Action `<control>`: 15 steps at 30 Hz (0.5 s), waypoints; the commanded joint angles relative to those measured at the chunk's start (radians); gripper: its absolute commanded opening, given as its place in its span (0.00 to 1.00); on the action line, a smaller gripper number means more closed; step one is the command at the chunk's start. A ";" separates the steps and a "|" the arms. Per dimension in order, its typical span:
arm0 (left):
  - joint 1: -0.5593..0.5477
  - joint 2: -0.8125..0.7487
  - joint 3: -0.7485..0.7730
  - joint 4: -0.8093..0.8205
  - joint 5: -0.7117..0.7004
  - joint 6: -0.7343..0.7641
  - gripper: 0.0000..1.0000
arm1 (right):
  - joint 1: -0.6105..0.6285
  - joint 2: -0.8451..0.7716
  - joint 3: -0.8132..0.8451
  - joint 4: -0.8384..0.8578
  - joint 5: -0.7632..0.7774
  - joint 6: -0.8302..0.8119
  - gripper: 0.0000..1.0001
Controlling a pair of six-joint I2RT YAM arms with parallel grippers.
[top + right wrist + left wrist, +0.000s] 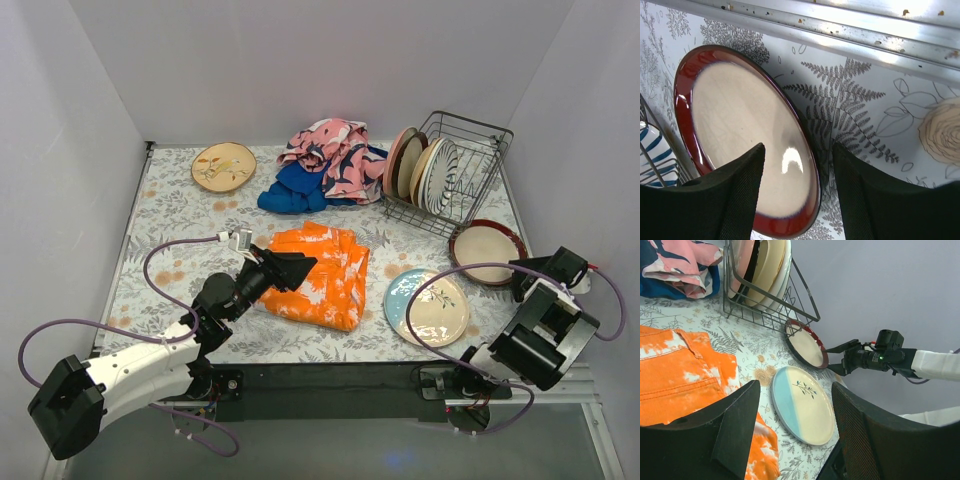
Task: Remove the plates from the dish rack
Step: Move the plate to the corner of the board.
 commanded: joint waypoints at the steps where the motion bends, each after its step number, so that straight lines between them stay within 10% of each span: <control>1: -0.002 -0.011 -0.004 0.012 0.003 0.004 0.57 | -0.002 0.072 0.037 -0.002 0.019 -0.006 0.62; 15: -0.002 -0.024 -0.003 -0.001 -0.015 0.013 0.57 | 0.004 0.085 0.076 -0.197 0.155 -0.044 0.01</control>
